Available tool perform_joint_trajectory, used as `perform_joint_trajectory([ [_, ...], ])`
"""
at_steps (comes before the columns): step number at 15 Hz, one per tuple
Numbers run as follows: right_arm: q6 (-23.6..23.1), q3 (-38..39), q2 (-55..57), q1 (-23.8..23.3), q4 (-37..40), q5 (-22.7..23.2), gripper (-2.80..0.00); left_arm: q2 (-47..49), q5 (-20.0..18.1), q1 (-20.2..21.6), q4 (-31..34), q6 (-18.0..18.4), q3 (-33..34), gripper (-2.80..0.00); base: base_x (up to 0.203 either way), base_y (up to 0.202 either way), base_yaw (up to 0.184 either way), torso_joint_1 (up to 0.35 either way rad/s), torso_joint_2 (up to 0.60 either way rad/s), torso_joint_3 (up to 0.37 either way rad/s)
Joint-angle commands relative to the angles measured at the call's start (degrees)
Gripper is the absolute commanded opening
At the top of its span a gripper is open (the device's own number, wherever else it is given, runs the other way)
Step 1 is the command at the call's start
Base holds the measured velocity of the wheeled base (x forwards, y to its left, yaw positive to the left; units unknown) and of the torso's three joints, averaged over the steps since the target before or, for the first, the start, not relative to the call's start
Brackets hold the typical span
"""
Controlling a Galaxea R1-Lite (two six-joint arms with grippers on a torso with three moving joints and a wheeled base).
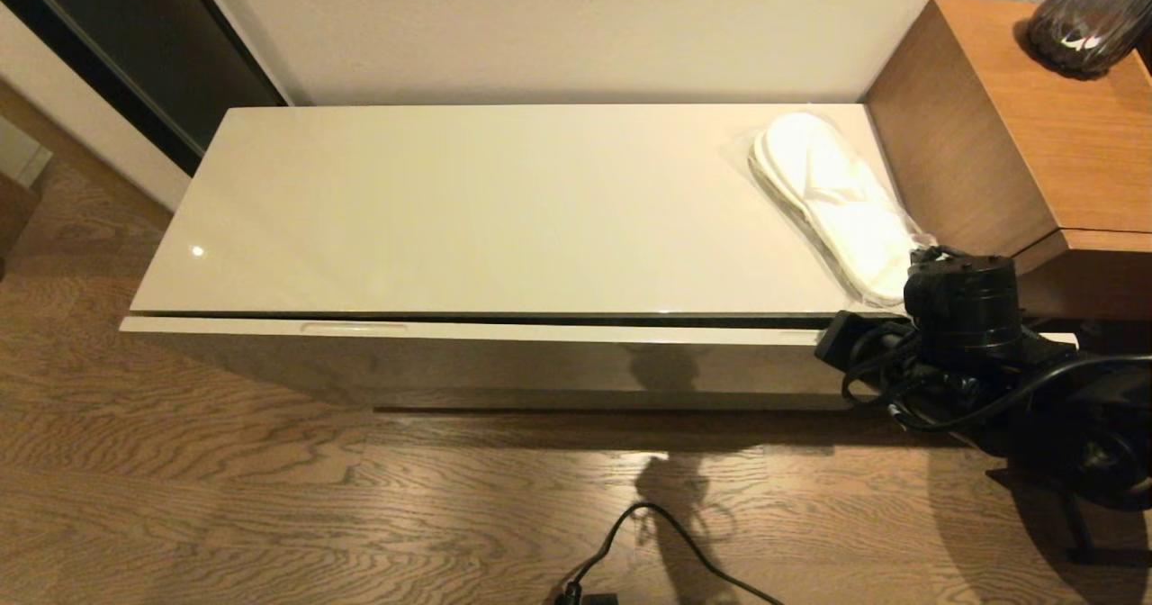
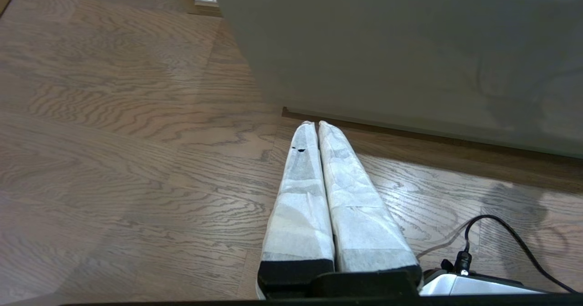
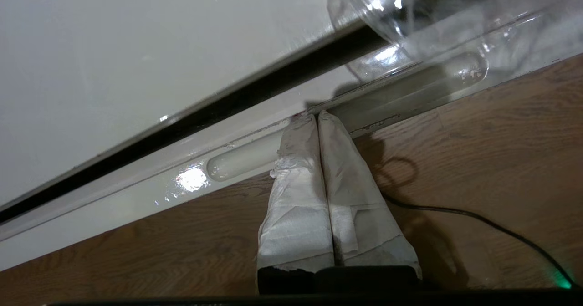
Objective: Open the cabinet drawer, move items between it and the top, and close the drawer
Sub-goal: Open the drawer
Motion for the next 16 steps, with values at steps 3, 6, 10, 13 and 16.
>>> perform_joint_trajectory([
  [3,1.5,3.5,2.2,0.1,2.4,1.9,-2.8,-2.2,0.1,0.1,0.0,0.0,0.1,-2.8,0.0,0.0,0.0,0.0,0.0,0.0],
  [6,1.6,6.4,-1.1,0.2,6.2,4.8,-2.8,-2.2,0.1,0.0,0.0,0.0,0.1,-2.8,0.0,0.0,0.0,0.0,0.0,0.0],
  [10,1.5,7.0,-10.9,0.2,17.8,10.1,-2.8,-2.2,0.1,0.1,0.0,0.0,0.1,-2.8,0.0,0.0,0.0,0.0,0.0,0.0],
  [13,1.4,5.5,-20.4,0.2,30.5,16.8,-2.8,-2.2,0.0,0.0,0.0,0.0,0.1,-2.8,0.0,0.0,0.0,0.004,0.02,-0.008],
  [16,1.4,2.0,-24.0,0.2,38.8,19.9,-2.8,-2.2,0.0,0.1,0.0,0.0,0.1,-2.8,0.0,0.0,0.0,0.0,0.0,0.0],
])
